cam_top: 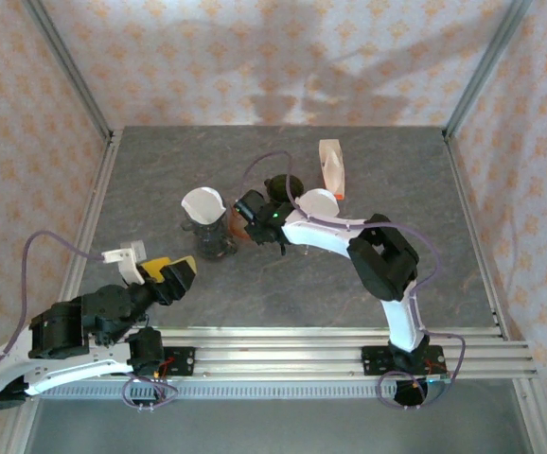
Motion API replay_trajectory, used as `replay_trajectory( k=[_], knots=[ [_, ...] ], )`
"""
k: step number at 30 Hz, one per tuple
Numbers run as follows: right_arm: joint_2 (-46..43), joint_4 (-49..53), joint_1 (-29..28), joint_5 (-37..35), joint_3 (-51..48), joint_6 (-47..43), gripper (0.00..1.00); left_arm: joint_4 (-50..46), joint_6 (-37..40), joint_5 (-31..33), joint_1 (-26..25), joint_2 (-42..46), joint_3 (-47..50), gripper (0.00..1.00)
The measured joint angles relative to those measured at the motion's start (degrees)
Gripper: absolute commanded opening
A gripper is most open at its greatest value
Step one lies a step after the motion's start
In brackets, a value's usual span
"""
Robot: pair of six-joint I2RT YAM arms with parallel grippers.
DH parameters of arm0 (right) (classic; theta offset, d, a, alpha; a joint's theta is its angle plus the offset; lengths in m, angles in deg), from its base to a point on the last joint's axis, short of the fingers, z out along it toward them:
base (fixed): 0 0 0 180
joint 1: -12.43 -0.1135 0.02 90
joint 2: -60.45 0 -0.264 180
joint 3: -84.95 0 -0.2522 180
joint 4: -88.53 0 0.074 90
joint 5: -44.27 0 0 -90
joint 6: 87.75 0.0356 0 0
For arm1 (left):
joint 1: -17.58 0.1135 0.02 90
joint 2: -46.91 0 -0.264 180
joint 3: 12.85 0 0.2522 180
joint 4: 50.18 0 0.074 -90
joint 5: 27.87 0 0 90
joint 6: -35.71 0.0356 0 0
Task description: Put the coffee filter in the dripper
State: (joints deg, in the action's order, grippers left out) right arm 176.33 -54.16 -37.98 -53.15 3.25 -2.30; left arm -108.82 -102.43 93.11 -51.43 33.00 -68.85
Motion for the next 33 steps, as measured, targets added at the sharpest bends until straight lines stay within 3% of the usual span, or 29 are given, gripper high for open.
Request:
replay_trajectory(
  k=[10,21,33],
  knots=[
    [-0.6,-2.4,0.0,0.3,-2.0,1.2,0.12,0.0,-0.4,0.0,0.0,-0.1,0.7,0.84],
    [-7.6,-2.1,-3.1,-2.2,-10.9,3.9,0.10,0.1,-0.4,0.0,0.0,-0.1,1.6,0.84],
    [-23.1,1.7,-12.5,-6.7,-25.5,10.4,0.10,0.2,-1.3,0.0,0.0,-0.1,2.6,0.88]
  ],
)
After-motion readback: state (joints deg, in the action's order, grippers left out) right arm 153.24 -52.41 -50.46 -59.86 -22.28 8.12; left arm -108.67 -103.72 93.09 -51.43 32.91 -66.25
